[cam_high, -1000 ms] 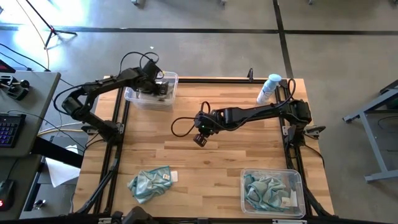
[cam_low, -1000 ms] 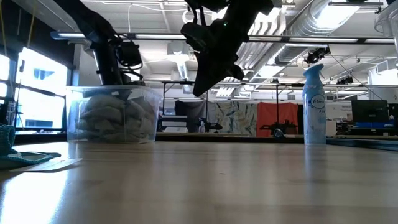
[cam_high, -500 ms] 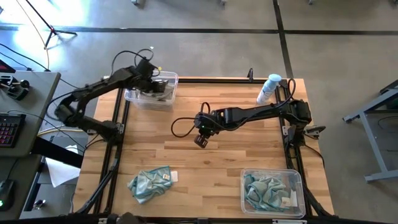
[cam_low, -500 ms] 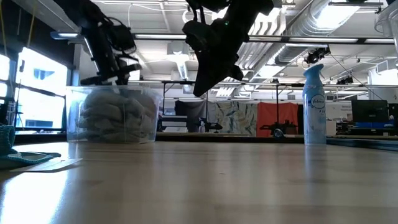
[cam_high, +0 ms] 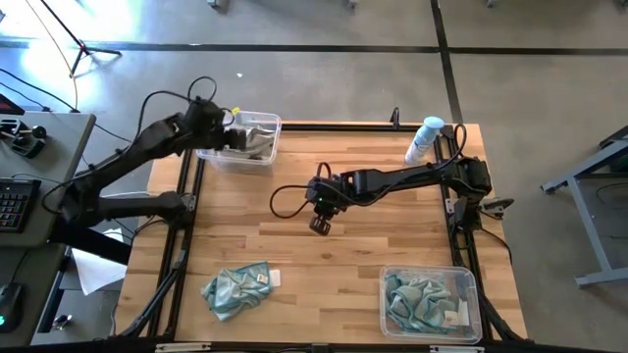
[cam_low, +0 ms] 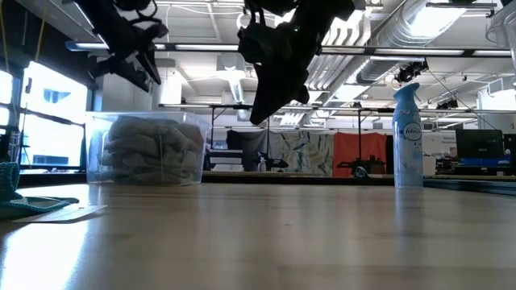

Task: Sort microfiber towel by color & place in baskets
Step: Put the blue microfiber towel into the bottom transparent bin

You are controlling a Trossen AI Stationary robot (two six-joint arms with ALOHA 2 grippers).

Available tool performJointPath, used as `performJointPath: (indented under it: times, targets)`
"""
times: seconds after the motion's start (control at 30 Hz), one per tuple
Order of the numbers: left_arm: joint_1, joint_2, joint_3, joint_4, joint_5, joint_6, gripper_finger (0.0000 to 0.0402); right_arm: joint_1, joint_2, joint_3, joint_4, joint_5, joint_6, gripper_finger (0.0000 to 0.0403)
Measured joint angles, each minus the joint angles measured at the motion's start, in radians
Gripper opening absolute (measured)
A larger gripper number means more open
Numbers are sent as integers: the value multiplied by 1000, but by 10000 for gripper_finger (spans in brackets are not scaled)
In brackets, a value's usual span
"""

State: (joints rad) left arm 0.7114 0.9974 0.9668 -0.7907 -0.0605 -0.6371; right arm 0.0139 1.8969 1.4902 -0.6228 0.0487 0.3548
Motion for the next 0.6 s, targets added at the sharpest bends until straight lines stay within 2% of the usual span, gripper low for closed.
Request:
performJointPath:
  times: [0.1,0.43,0.6]
  targets:
    - [-116,-33,0,-36,-18,-42,143,2,0,0,0,0,-27,0]
    - [-629,-58,0,-105,-224,-246,143,2,0,0,5,1,-101,0]
    - [-833,-57,0,-106,-281,-244,142,2,0,0,4,-44,10,0]
